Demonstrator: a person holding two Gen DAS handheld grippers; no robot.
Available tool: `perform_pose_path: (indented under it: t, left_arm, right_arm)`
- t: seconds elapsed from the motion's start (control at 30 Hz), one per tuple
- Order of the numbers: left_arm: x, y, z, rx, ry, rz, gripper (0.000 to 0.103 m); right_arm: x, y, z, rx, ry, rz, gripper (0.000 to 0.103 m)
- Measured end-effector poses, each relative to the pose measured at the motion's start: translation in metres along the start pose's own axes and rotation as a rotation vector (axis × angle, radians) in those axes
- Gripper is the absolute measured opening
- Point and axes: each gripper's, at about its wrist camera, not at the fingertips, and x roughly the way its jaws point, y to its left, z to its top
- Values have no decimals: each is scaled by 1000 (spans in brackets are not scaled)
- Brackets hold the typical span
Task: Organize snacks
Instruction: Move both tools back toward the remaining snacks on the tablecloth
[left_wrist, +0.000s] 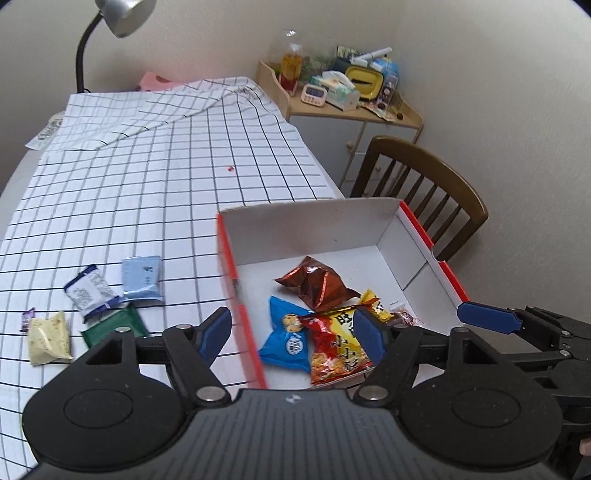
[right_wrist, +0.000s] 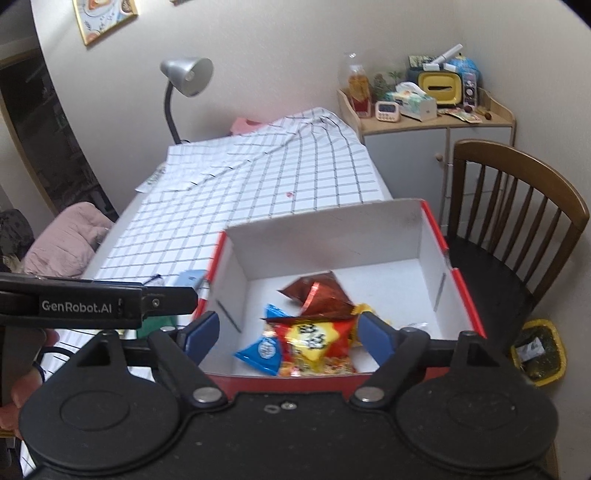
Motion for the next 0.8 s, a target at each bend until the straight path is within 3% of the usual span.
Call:
perform_pose_path:
  t: [0.53, 0.8]
  left_arm:
    - [-61, 85, -23, -35, -61, 8, 81]
    - [-86, 144, -39, -87, -87, 2, 93]
  right_arm:
    - [-4, 93, -10, -70, -45, 92, 93]
    - [9, 145, -22, -96, -53, 141, 103]
